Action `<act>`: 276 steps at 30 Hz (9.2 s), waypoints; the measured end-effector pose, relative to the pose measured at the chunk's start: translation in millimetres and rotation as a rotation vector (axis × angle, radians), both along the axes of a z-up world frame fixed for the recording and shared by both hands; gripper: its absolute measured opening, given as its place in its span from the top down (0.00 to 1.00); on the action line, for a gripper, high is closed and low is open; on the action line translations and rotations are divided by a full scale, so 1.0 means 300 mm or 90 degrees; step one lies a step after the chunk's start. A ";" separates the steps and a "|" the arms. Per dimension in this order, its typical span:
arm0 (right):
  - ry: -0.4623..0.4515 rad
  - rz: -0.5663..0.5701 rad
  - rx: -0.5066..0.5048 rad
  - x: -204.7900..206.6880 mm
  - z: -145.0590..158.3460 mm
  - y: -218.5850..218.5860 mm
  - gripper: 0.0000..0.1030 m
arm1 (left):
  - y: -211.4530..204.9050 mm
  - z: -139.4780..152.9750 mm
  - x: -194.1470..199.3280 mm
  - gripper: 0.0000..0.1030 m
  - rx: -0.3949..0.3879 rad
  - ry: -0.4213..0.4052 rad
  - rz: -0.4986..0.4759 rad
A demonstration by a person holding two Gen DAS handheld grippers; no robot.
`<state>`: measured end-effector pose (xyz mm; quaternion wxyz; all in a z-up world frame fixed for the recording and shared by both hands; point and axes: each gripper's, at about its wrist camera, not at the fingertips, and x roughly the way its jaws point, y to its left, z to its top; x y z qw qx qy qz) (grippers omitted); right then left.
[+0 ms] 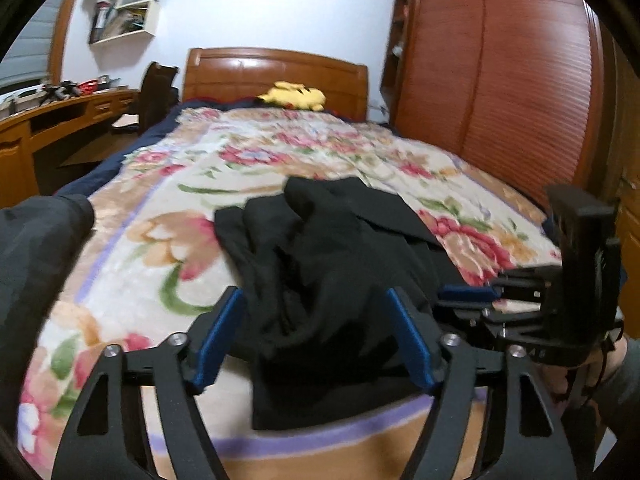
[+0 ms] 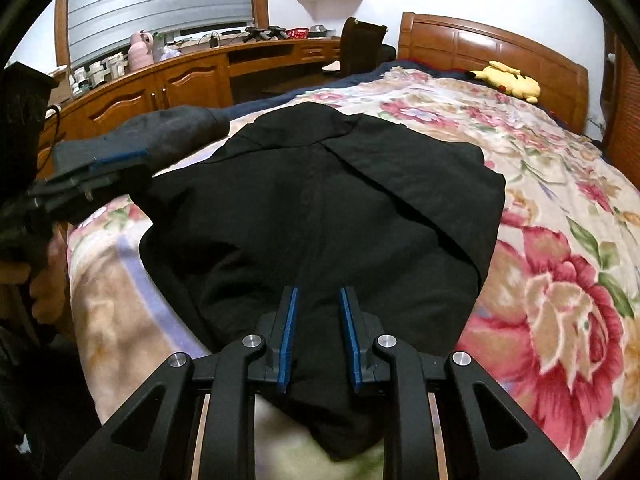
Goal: Fold large clothes
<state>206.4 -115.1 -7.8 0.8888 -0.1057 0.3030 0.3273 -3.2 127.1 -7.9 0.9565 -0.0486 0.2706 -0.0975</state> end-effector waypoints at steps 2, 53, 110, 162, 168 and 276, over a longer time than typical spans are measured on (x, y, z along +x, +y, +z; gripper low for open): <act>-0.006 -0.002 0.001 -0.022 -0.002 -0.005 0.78 | -0.022 -0.015 0.014 0.47 0.009 0.015 -0.013; -0.053 -0.105 -0.005 -0.042 0.020 -0.089 0.37 | 0.068 -0.112 -0.127 0.56 0.044 0.079 0.014; 0.161 -0.083 0.108 0.393 -0.146 -0.006 0.41 | 0.048 -0.148 -0.071 0.67 0.011 0.130 -0.024; -0.154 0.001 0.028 -0.048 0.311 0.566 0.80 | 0.731 0.236 -0.265 0.93 0.114 -0.096 0.218; -0.166 0.042 0.051 -0.048 0.346 0.804 0.80 | 0.933 0.271 -0.331 0.93 0.151 -0.103 0.306; -0.137 -0.146 0.077 -0.534 -0.026 0.083 0.23 | -0.008 0.108 -0.064 0.00 0.108 -0.040 0.148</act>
